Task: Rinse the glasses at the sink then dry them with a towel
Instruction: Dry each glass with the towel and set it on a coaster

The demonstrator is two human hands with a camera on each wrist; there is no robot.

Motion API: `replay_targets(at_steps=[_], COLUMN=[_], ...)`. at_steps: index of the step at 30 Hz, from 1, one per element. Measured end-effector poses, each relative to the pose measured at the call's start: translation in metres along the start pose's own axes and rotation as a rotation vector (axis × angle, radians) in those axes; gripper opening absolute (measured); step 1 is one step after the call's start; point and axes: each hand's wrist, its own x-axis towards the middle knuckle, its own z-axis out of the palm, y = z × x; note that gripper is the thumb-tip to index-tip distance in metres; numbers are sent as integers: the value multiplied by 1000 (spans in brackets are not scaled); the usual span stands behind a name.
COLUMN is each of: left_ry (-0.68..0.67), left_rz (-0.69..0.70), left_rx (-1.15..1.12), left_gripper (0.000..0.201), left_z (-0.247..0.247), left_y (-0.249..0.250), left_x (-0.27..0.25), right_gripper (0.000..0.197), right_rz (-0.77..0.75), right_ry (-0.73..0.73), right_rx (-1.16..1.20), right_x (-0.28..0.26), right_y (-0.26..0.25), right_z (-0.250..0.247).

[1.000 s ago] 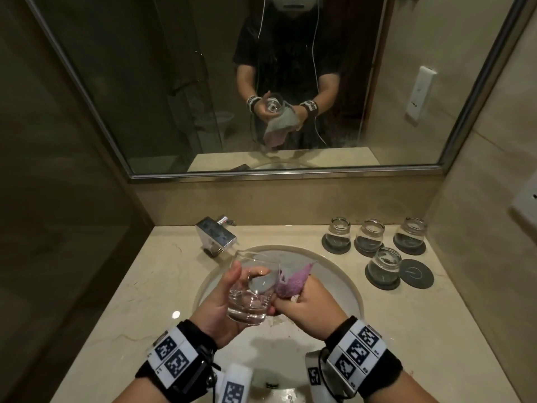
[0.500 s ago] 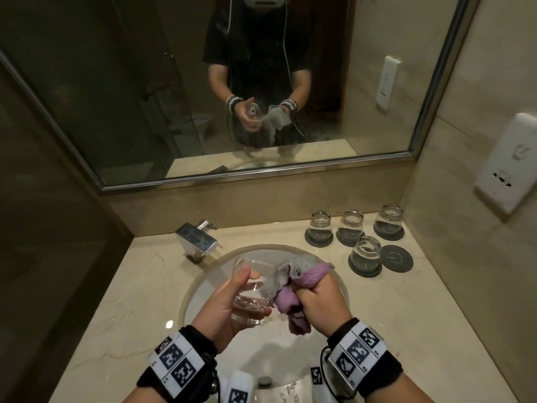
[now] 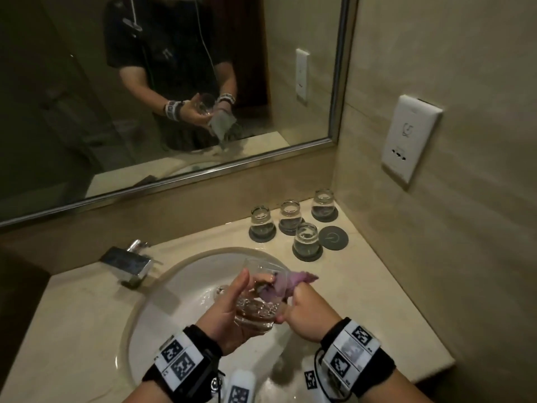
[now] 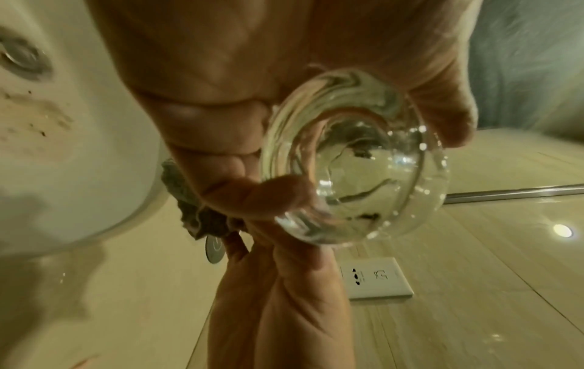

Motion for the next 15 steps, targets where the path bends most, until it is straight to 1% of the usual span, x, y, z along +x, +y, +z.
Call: replay_targets(at_steps=[1,3,4,5,6,7,8,9,10,11,12,13,14,15], left_ry=[-22,-5,7,18,30,45,67,91,113,124,142,162,195,226], left_rz=[-12,-49,-59,-53,-41,-19,3,26,53,86,122,160,182,201], left_rx=[-19,-43,-34,-17,1,0,-6,-9,-4,16,48,71,78,67], left_gripper=[73,83,85,84,78,69,60,56,57,60,66,73,80,85], left_z=[3,4,3,4,5,9,13,17,19,21,24,29,34,40], left_y=[-2,-5,-7,-8,-9,-9,-8,-7,-5,-5,-5,-6,-7,-7], left_x=[5,15,20,23,27,29,31,34,37,40,44,47,50,52], right_gripper=[21,21,14,14,18,21,23,23,20,14,8,7,17,30], right_rz=[9,66,99,122,121,116,96,73,50,41,36,27,31,35], right_ry=[-35,-92,-99,-74,-4,107,254,412,524,566,529,456,390,353], right_rx=[-91,-235,-266,-275,-263,-265,-273,-275,-234,-147,-62,13,52,83], right_x=[-2,-4,-5,-8,-11,-13,-15,-16,-18,-20,-22,-22,-23,-22], right_y=[2,5,4,1,0,-1,-1,-1,-1,-2,-6,-10,-15,-15], right_z=[-4,-15,-22,-28,-35,-40,-46,-52,-55,-55,-52,-46,-39,-31])
